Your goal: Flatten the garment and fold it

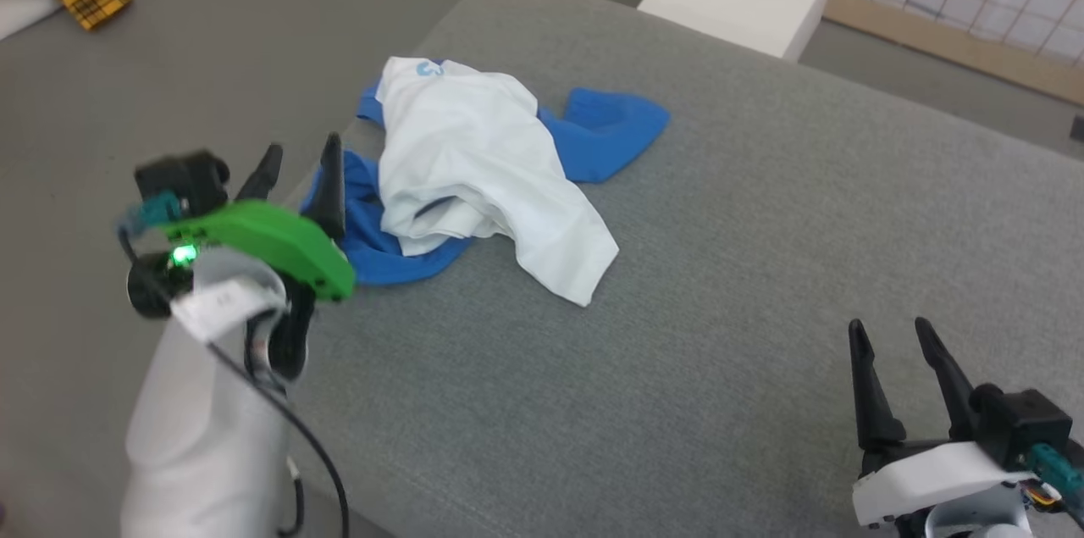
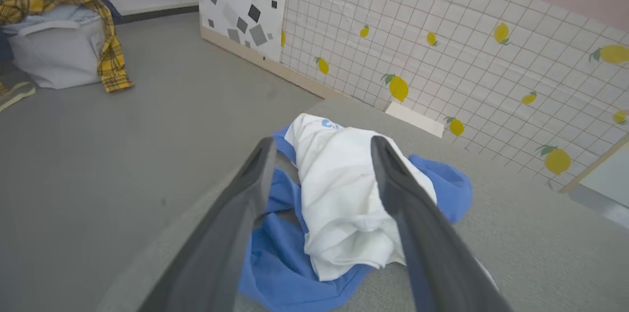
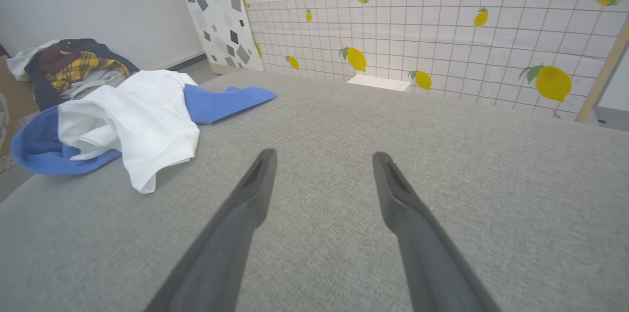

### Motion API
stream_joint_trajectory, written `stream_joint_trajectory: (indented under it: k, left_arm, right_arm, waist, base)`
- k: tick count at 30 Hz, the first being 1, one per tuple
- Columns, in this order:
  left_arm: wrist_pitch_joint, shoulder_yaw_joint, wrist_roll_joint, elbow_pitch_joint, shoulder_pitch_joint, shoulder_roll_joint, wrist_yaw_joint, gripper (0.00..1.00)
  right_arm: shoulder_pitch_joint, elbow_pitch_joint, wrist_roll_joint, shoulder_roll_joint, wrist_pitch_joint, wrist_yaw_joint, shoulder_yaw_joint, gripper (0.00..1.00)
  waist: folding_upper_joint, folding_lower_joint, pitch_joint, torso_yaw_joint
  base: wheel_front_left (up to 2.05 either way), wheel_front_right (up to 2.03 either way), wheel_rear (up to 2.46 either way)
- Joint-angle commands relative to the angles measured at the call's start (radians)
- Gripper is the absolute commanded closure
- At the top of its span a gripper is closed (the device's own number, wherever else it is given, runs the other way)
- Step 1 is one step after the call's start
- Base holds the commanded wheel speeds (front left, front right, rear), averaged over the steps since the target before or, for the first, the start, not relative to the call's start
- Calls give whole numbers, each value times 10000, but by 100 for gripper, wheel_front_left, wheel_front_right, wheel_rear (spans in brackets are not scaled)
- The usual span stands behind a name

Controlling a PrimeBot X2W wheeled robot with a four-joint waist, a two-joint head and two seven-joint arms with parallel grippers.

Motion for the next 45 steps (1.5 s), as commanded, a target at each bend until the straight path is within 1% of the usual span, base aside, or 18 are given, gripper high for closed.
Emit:
stream_joint_trajectory:
  k: [1, 3, 7, 9, 13, 15, 19, 22, 26, 27, 28, 29, 33, 34, 36, 40, 42, 45]
  left_arm:
    - [483, -47, -289, 470, -659, 180, -102, 0]
    - [1248, 19, -700, 1169, -1331, 317, -159, 0]
    - [2588, 15, -970, 2229, -2150, 683, -156, 0]
    - [3224, 63, -1159, 2664, -2429, 763, -109, 0]
    - [4249, -327, -909, 3307, -2739, 1035, -13, 0]
    - [4459, -526, -748, 3519, -2762, 1109, 2, 0]
    - [4705, -904, -558, 3951, -2624, 1043, -38, 0]
    - [4826, -1088, -526, 4302, -2469, 919, -59, 0]
    - [4903, -1084, -794, 4732, -2331, 648, -117, 0]
    - [4851, -1059, -870, 4782, -2326, 597, -136, 55]
    - [4651, -1032, -896, 4803, -2331, 589, -144, 100]
    - [4500, -989, -926, 4837, -2335, 591, -138, 100]
    - [3292, -523, -1111, 4777, -2472, 642, 231, 100]
    - [2825, -334, -1200, 4666, -2543, 647, 328, 100]
    - [2064, -222, -1151, 4435, -2688, 730, 383, 100]
    - [920, 130, -1380, 3875, -3114, 847, 214, 100]
    - [739, 104, -1288, 3601, -3383, 1065, 166, 100]
    - [747, 125, -1376, 3115, -3927, 1175, 86, 100]
  right_arm:
    - [-168, -124, -98, -1, 51, -15, -60, 0]
    - [-265, -308, -219, -1, 140, -15, -106, 0]
    - [-430, -594, -352, -1, 280, -15, -193, 0]
    - [-445, -730, -375, -1, 328, -15, -283, 0]
    - [-459, -932, -351, -1, 350, -15, -586, 0]
    - [-447, -1019, -369, -1, 361, -15, -663, 0]
    - [-447, -1201, -447, -1, 401, -15, -743, 0]
    - [-473, -1318, -476, -1, 439, -15, -757, 0]
    - [-542, -1351, -476, -1, 505, -15, -676, 0]
    - [-553, -1343, -474, -1, 512, -15, -656, 0]
    - [-562, -1327, -464, -1, 515, -15, -631, 0]
    - [-566, -1308, -460, -1, 512, -15, -607, 0]
    - [-537, -1147, -400, -1, 460, -15, -552, 0]
    - [-518, -1084, -375, -1, 435, -15, -545, 0]
    - [-474, -945, -333, -1, 392, -15, -531, 0]
    - [-467, -587, -172, -1, 269, -15, -351, 0]
    - [-503, -404, -25, -1, 156, -15, -230, 0]
    - [-495, -87, 210, -1, -9, -15, -136, 0]
  waist:
    - [58, 0, 739, -574]
    - [59, 0, 1073, -870]
    - [59, 0, 1576, -1562]
    - [59, 0, 1807, -1830]
    - [59, 0, 2218, -2207]
    - [59, 0, 2372, -2329]
    - [59, 0, 2686, -2422]
    - [59, 0, 2863, -2420]
    - [59, 0, 2976, -2362]
    - [59, 0, 2980, -2333]
    - [59, 0, 2964, -2301]
    - [59, 0, 2932, -2271]
    - [59, 0, 2623, -2093]
    - [59, 0, 2501, -2024]
    - [59, 0, 2254, -1867]
    - [59, 0, 1642, -1681]
    - [59, 0, 1313, -1696]
    - [59, 0, 814, -1745]
  base:
    - [0, 0, 0]
    - [0, 0, 0]
    - [0, 0, 0]
    - [0, 0, 0]
    - [0, 0, 0]
    - [0, 0, 0]
    - [0, 0, 0]
    - [0, 0, 0]
    - [0, 0, 0]
    - [0, 0, 0]
    - [0, 0, 0]
    - [0, 0, 0]
    - [0, 0, 0]
    - [0, 0, 0]
    - [0, 0, 0]
    - [0, 0, 0]
    - [0, 0, 0]
    - [0, 0, 0]
